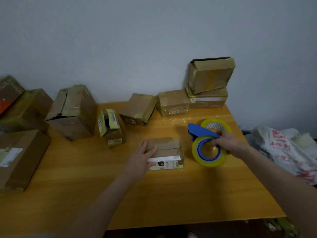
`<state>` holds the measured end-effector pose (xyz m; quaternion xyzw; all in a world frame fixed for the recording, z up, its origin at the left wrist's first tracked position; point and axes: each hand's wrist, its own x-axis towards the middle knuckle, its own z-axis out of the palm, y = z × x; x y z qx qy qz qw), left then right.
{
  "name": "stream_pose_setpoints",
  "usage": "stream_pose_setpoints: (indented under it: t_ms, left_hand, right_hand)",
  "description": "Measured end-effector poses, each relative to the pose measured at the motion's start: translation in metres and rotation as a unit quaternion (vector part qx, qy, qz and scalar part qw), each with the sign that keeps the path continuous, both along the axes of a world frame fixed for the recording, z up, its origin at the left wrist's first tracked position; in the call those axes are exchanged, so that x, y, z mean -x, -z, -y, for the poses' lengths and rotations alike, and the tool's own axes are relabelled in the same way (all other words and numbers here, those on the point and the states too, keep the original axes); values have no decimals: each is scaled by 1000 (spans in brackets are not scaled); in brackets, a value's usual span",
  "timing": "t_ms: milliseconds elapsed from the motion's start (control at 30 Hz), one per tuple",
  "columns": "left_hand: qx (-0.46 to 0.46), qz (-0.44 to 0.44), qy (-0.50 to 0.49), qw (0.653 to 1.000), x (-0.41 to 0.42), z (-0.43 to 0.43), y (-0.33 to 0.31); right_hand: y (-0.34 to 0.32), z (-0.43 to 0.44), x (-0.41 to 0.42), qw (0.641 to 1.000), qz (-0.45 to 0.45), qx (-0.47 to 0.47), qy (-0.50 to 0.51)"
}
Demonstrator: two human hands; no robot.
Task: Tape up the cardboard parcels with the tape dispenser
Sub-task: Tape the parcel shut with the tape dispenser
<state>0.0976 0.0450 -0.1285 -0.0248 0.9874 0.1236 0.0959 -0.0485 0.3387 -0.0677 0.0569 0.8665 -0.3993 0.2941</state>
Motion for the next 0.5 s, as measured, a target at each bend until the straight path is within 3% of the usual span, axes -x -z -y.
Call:
stream_pose_setpoints:
  t_ms: [267, 400, 500]
  left_hand:
    - [-175, -72, -64, 980, 1, 5, 9]
    - [-197, -56, -56, 977, 2, 8, 9]
    - [-263, -40, -75, 961, 2, 12, -3]
  right_hand:
    - [-70, 73, -2, 975, -38, 79, -203]
    - [-57, 103, -13, 953, -62, 44, -294]
    - [-52, 105, -11, 944, -80, 28, -318]
